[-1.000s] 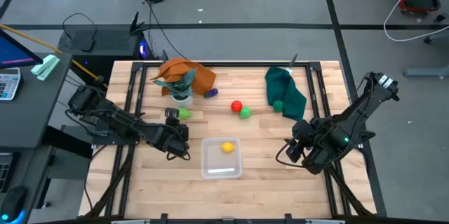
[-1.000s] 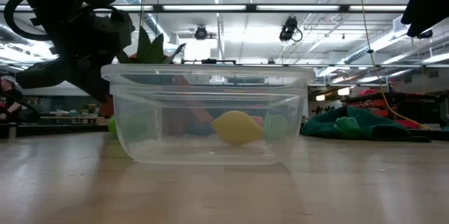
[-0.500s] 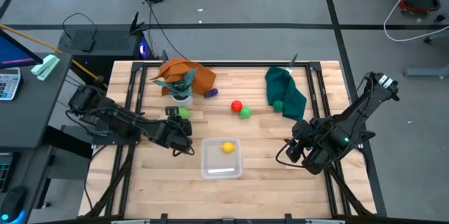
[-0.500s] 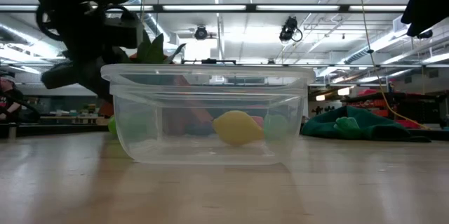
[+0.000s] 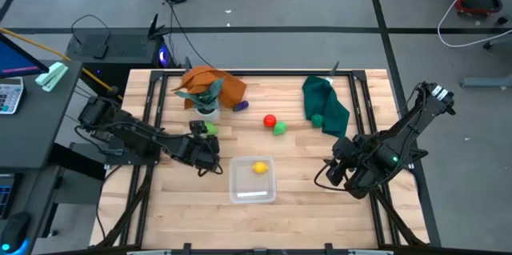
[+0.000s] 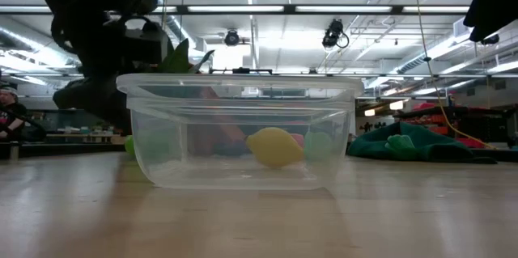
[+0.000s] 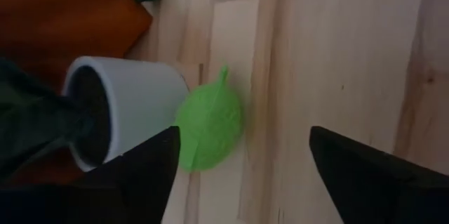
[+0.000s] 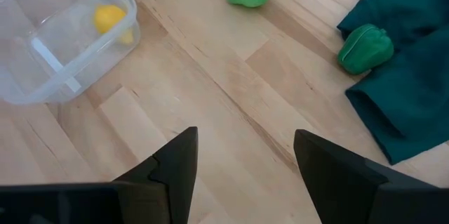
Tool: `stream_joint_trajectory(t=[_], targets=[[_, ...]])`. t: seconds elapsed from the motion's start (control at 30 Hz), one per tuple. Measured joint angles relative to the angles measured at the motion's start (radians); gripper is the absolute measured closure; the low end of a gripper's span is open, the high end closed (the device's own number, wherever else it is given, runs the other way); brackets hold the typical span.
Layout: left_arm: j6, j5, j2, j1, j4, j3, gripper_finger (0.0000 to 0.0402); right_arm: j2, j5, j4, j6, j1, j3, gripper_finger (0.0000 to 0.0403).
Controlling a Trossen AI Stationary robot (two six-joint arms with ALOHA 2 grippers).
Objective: Pick and placing Produce into tupperware
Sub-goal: Put the melon into the transparent bin
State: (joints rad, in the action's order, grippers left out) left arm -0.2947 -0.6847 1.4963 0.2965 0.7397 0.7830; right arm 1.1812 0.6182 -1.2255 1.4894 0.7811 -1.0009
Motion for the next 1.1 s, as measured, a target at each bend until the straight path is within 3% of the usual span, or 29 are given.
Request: stream_joint_trajectory(t=[0.13, 0.33, 0.7, 1.1], targets=[[0.017, 0.031, 0.0, -0.025, -0.02, -0.04, 0.005, 0.0, 0.0, 0.01, 0.0, 0.0, 0.0, 0.0204], [0.077, 0.035, 0.0, -0.085, -0.035, -0.054, 0.0059, 0.0, 0.0, 0.023, 0.0, 0.0, 0.0, 0.0204], [0.305, 0.179, -0.001, -0.207, -0.127, -0.056, 0.007, 0.0, 0.0, 0.03, 0.0, 0.0, 0.0, 0.0204], [0.442, 0.185, 0.0, -0.266, -0.131, -0.054, 0.0074, 0.0, 0.001, 0.03, 0.0, 0.0, 0.0, 0.0204]])
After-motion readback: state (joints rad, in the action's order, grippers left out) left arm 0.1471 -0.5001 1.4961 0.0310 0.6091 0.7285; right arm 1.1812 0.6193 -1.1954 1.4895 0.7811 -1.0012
